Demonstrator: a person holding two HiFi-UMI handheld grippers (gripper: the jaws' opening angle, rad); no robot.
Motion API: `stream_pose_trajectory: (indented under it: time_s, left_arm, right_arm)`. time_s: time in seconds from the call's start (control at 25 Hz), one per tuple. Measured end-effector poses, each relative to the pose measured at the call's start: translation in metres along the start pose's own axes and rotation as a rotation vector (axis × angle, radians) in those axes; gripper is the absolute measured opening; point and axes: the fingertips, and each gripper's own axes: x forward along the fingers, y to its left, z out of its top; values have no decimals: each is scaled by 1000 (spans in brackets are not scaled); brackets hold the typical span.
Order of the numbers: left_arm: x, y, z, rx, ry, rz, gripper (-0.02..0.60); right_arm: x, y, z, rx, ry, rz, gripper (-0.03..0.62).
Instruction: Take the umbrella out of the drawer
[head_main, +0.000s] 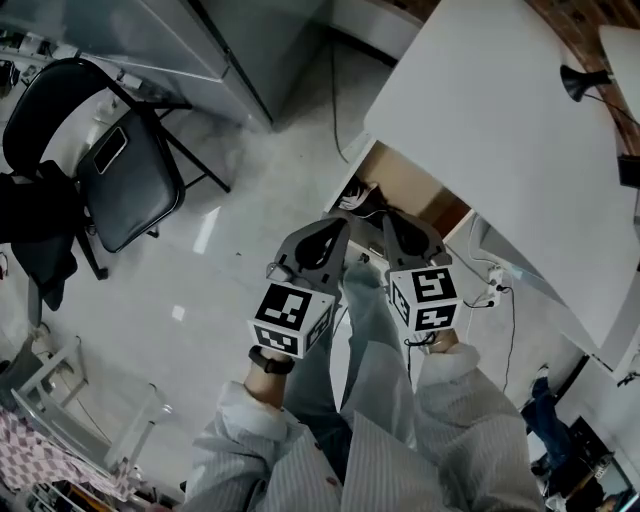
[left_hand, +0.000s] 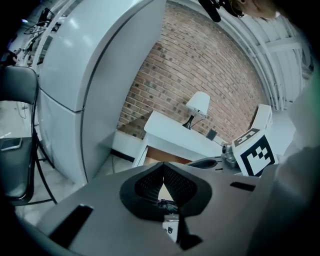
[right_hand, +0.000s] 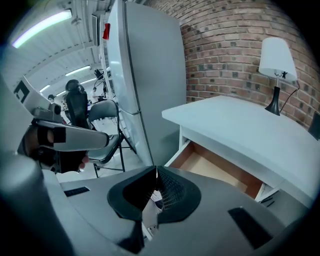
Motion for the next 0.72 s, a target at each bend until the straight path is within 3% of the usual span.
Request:
stream_pose_trajectory:
  time_s: [0.36,0.72]
  left_arm:
    - [16,11,-40,0,10,-7,11]
    - [24,10,-77,-13,77,-36,11]
  right_arm:
    - [53,-2,-45,-144,42,62,37]
    - [91,3,-95,-314,188,166,40]
